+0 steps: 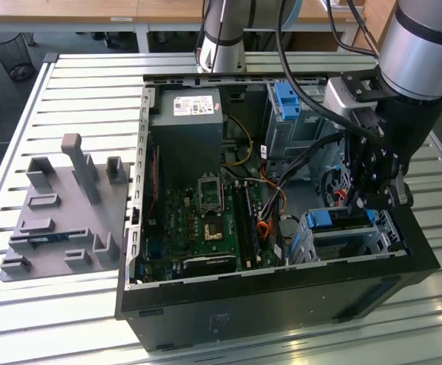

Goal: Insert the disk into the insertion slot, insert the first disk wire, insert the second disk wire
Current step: 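Insert the first disk wire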

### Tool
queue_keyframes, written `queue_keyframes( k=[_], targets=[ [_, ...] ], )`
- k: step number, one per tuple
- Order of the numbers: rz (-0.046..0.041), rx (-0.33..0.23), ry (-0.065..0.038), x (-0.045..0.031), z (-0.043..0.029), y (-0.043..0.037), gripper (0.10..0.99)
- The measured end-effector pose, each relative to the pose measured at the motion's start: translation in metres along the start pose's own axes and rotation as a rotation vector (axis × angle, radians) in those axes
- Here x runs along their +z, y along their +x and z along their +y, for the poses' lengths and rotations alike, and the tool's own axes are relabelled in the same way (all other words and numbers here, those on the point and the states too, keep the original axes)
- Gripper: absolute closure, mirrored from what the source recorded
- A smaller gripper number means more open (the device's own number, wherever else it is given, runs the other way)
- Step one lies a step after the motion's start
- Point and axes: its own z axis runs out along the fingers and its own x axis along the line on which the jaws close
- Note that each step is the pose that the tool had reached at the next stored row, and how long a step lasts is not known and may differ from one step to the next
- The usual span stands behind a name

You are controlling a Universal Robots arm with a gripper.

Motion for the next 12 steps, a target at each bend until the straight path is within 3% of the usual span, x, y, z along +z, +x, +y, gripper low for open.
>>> queue_keyframes(
  k=[12],
  targets=[
    [-0.0001, 0.000, 0.000, 0.0022, 0.0002, -0.0001, 0.910]
  ],
)
